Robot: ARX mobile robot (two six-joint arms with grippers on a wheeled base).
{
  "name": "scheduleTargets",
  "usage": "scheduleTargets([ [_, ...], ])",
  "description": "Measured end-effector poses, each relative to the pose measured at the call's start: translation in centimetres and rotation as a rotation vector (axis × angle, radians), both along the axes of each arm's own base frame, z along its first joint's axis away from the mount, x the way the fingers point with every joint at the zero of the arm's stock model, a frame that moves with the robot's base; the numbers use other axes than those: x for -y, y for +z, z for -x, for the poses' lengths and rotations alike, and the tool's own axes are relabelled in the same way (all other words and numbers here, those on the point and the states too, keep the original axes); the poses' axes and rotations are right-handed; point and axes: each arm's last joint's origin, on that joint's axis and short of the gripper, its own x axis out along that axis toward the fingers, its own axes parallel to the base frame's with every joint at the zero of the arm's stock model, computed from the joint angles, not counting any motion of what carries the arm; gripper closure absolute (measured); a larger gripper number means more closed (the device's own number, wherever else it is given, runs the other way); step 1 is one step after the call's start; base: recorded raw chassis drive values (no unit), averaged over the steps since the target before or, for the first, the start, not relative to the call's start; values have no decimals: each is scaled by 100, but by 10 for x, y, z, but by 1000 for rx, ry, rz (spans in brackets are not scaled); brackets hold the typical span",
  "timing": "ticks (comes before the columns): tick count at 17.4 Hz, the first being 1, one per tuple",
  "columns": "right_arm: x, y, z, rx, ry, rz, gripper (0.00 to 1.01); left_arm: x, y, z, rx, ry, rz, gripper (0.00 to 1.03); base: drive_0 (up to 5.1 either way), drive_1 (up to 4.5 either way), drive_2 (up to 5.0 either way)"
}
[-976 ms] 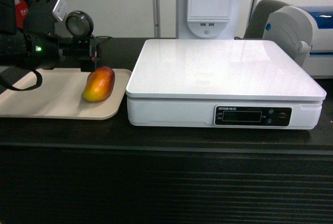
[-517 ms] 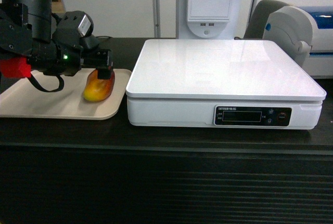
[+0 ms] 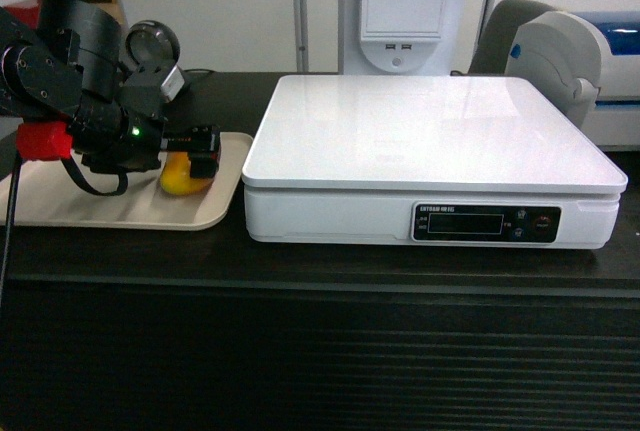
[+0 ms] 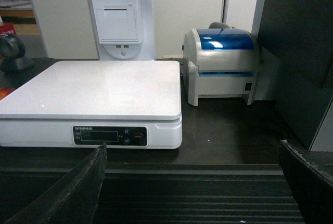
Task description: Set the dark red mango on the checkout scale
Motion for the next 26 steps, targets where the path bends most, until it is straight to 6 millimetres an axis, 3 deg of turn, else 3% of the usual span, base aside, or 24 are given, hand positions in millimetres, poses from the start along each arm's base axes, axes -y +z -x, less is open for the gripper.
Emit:
scheduleTargets([
  [3, 0, 0, 0, 0, 0, 0, 3, 5, -2, 1, -16, -12, 1, 43, 0, 0, 0],
  [9, 0, 0, 0, 0, 0, 0, 3, 6, 5, 13, -12, -24, -18, 45, 0, 0, 0],
  [13, 0, 0, 0, 0, 0, 0, 3, 22, 61, 32, 109, -57, -13, 45, 0, 0, 0],
  [16, 0, 0, 0, 0, 0, 0, 3, 48, 110, 51, 210, -114, 12, 45, 0, 0, 0],
  [17, 0, 0, 0, 0, 0, 0, 3, 56, 117, 55, 223, -124, 24, 45, 0, 0, 0],
  [23, 0, 0, 0, 0, 0, 0, 3, 128, 136, 57, 219, -175, 122, 45, 0, 0, 0],
  [26, 0, 0, 0, 0, 0, 0, 3, 164, 134, 54, 196, -204, 150, 45, 0, 0, 0],
])
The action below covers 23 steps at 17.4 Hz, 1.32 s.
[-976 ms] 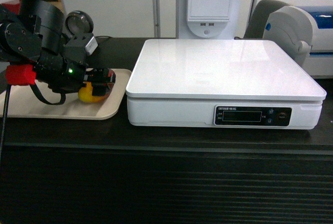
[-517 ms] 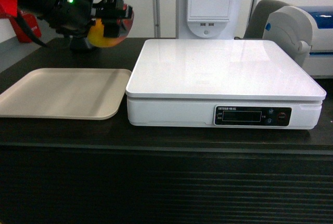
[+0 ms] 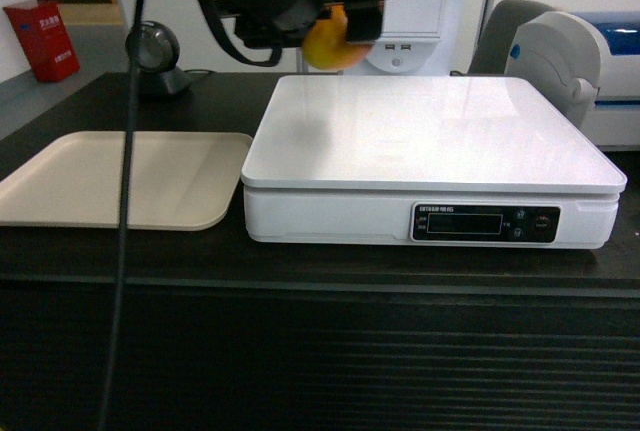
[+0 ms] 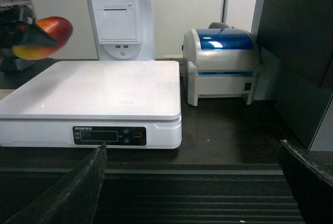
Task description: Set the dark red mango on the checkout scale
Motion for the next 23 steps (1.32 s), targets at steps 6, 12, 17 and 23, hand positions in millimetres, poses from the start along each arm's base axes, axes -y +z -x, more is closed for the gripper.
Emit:
scheduleTargets([
  [6, 0, 0, 0, 0, 0, 0, 3, 64, -20, -9, -83, -11, 33, 45, 0, 0, 0],
  [12, 0, 0, 0, 0, 0, 0, 3, 98, -29, -12, -111, 14, 23, 45, 0, 0, 0],
  [17, 0, 0, 0, 0, 0, 0, 3, 108, -48, -13, -134, 56, -46, 45, 0, 0, 0],
  [23, 0, 0, 0, 0, 0, 0, 3, 112, -54, -12, -81, 70, -170, 45, 0, 0, 0],
])
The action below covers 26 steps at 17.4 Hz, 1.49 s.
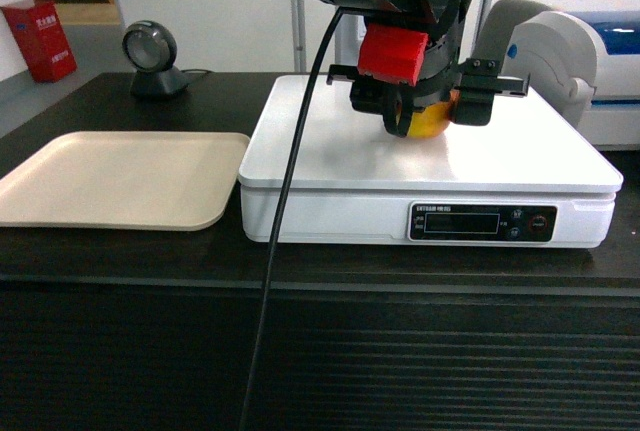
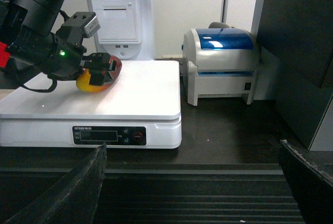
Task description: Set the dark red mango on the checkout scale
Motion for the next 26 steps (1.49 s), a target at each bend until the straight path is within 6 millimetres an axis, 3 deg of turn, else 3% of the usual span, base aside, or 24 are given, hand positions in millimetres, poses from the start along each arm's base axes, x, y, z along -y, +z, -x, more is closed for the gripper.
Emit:
scheduleTargets([
  [3, 0, 0, 0, 0, 0, 0, 3, 0, 0, 0, 9, -12, -12, 45, 0, 0, 0],
  [4, 0, 0, 0, 0, 0, 0, 3, 1, 0, 0, 12, -20, -16, 37, 0, 0, 0],
  [5, 0, 0, 0, 0, 0, 0, 3, 2, 1, -1, 45, -34, -7, 15, 0, 0, 0],
  [6, 0, 0, 0, 0, 0, 0, 3, 3, -2, 0, 42, -50, -19, 5, 0, 0, 0],
  [11, 0, 0, 0, 0, 0, 0, 3, 4, 3, 8, 49, -66, -10, 5, 0, 0, 0],
  [13, 0, 0, 0, 0, 0, 0, 3, 4, 20, 16, 88, -89, 30, 5, 0, 0, 0],
  [16, 0, 0, 0, 0, 0, 0, 3, -11, 67, 36, 199, -118, 119, 5, 0, 0, 0],
  [18, 0, 0, 0, 0, 0, 0, 3, -39, 104, 57, 301, -126, 171, 5, 0, 0, 0],
  [20, 0, 0, 0, 0, 0, 0, 3, -80, 125, 79, 386, -98, 183, 5, 0, 0, 0],
  [24, 0, 0, 0, 0, 0, 0, 3, -177, 129, 137, 440, 39, 139, 5, 0, 0, 0],
  [26, 0, 0, 0, 0, 0, 0, 3, -213, 130, 170, 467, 105, 112, 5, 0, 0, 0],
])
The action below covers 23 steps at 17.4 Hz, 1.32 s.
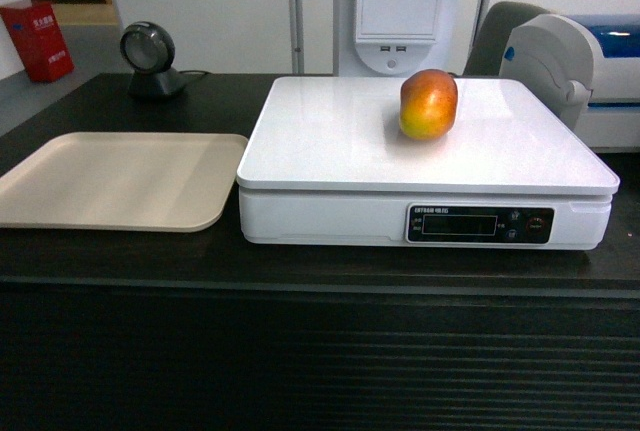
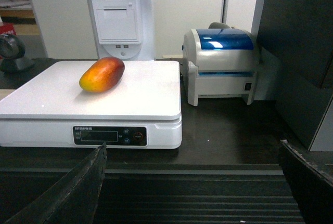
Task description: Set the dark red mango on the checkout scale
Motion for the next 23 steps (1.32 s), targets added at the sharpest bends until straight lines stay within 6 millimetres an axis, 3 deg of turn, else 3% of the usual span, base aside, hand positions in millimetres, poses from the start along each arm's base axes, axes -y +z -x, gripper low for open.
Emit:
scheduleTargets([
  [4, 0, 0, 0, 0, 0, 0, 3, -54, -5, 65, 19, 123, -7, 5, 0, 0, 0],
  [6, 0, 0, 0, 0, 0, 0, 3, -72, -2, 85, 79, 180, 2, 7, 0, 0, 0],
  [7, 0, 0, 0, 0, 0, 0, 3, -83, -7, 97, 169, 222, 25, 19, 0, 0, 0],
  [11, 0, 0, 0, 0, 0, 0, 3, -92, -32, 115, 165, 244, 32, 35, 0, 0, 0],
  [13, 0, 0, 0, 0, 0, 0, 3, -91, -65, 130, 139, 227, 31, 59, 0, 0, 0],
  [15, 0, 0, 0, 0, 0, 0, 3, -90, -84, 139, 136, 225, 31, 81, 0, 0, 0],
  [16, 0, 0, 0, 0, 0, 0, 3, -90, -96, 147, 145, 225, 36, 101, 0, 0, 0],
  [23, 0, 0, 0, 0, 0, 0, 3, -91, -122, 162, 143, 226, 35, 101, 0, 0, 0],
])
